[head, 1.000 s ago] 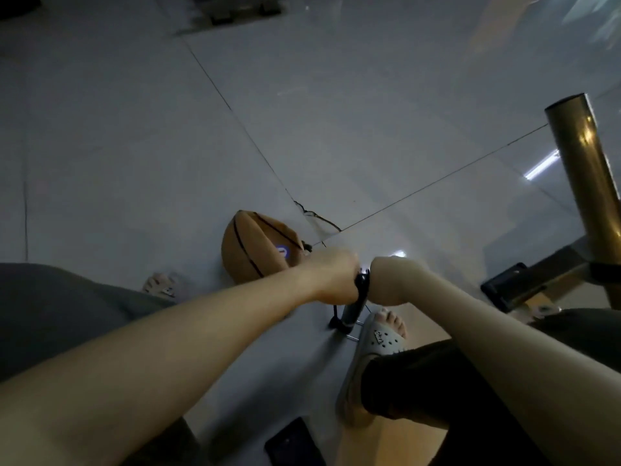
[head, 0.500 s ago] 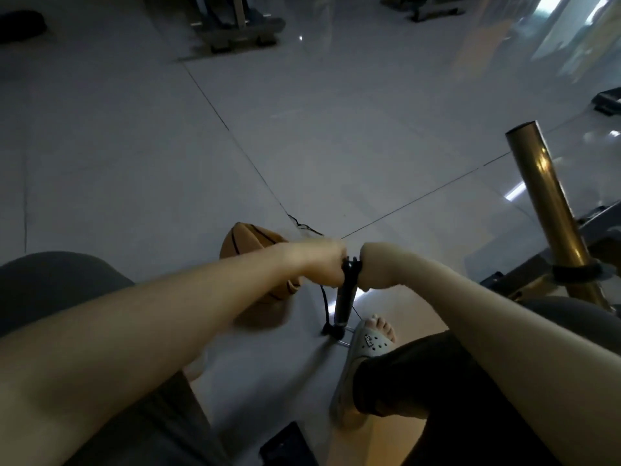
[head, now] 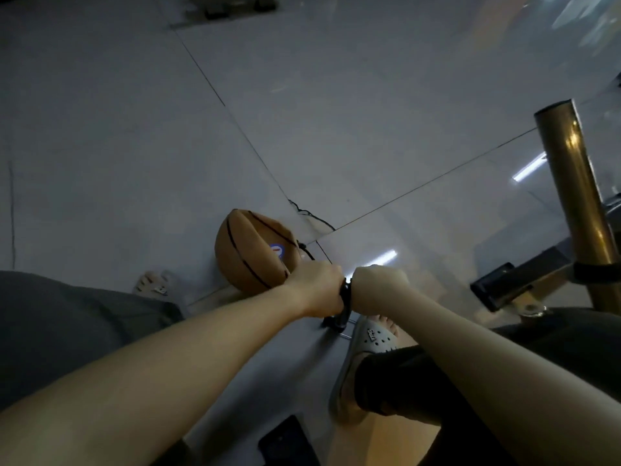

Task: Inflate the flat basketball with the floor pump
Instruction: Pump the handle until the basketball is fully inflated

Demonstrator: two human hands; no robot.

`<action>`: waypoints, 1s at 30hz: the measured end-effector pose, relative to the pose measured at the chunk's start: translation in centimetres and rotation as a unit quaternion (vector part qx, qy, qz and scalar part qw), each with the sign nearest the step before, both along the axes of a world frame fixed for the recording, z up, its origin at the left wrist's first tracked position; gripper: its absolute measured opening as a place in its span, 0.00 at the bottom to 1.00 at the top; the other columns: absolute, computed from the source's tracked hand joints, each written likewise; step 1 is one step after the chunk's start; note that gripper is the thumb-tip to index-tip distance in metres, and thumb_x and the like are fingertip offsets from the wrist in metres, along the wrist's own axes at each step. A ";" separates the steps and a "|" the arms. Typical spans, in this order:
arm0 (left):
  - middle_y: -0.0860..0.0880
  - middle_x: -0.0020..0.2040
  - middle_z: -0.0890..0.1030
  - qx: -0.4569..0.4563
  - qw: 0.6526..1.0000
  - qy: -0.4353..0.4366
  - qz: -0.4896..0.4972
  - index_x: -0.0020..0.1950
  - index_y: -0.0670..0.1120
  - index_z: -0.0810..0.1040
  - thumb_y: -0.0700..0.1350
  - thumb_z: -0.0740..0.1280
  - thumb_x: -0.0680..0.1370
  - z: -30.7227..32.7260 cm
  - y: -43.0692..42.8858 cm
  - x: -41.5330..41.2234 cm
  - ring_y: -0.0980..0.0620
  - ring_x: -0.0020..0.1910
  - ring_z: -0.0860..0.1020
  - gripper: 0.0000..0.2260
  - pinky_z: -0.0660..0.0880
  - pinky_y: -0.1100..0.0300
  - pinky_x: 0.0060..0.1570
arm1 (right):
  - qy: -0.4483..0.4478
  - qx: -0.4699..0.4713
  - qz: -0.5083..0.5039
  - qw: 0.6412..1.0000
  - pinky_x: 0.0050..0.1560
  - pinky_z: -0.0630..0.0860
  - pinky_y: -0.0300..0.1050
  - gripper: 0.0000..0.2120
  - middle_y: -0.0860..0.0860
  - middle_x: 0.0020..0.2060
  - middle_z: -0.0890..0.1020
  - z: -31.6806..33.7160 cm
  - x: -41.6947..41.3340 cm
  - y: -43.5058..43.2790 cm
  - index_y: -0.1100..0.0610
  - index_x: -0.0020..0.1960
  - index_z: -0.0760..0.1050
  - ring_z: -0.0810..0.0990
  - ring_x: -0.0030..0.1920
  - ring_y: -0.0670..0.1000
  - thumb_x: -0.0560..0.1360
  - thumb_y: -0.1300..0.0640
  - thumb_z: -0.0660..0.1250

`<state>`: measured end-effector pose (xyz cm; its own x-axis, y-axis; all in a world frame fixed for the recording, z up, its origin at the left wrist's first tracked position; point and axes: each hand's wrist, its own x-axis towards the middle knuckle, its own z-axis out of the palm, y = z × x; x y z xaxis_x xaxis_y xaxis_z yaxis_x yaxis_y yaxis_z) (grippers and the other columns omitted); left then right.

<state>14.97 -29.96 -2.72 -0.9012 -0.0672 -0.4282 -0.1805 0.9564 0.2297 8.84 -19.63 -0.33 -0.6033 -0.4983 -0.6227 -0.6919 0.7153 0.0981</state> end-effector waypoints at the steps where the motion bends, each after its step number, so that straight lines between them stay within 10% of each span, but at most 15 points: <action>1: 0.47 0.40 0.78 -0.002 1.000 0.004 0.003 0.43 0.48 0.75 0.44 0.65 0.74 -0.1 -0.3 -0.2 0.45 0.39 0.78 0.01 0.66 0.58 0.30 | 0.003 -0.005 -0.004 1.000 0.45 0.74 0.44 0.09 0.49 0.34 0.72 0.0 -0.2 -0.3 0.55 0.37 0.66 0.76 0.43 0.52 0.75 0.59 0.62; 10: 0.48 0.37 0.78 -0.026 0.998 -0.039 -0.035 0.39 0.48 0.75 0.44 0.66 0.73 2.6 1.4 -0.1 0.45 0.37 0.79 0.03 0.73 0.58 0.32 | -0.078 0.082 -0.010 0.993 0.38 0.72 0.41 0.10 0.52 0.31 0.72 2.2 0.5 1.1 0.58 0.37 0.71 0.71 0.30 0.50 0.77 0.61 0.64; 18: 0.50 0.30 0.72 0.026 1.000 -0.006 -0.008 0.37 0.45 0.76 0.40 0.68 0.76 13.5 -1.0 -3.0 0.53 0.28 0.69 0.08 0.66 0.62 0.27 | -0.115 -0.067 -0.064 0.989 0.27 0.64 0.39 0.05 0.53 0.27 0.71 13.7 -2.7 0.9 0.60 0.37 0.72 0.65 0.24 0.52 0.71 0.63 0.66; 30: 0.49 0.38 0.79 -0.023 0.999 -0.033 -0.013 0.39 0.49 0.73 0.40 0.64 0.73 -0.9 0.8 -1.6 0.44 0.39 0.80 0.05 0.72 0.57 0.34 | -0.006 0.002 -0.027 1.000 0.43 0.73 0.44 0.05 0.49 0.37 0.76 -0.8 -1.0 1.3 0.55 0.40 0.70 0.78 0.42 0.52 0.75 0.59 0.62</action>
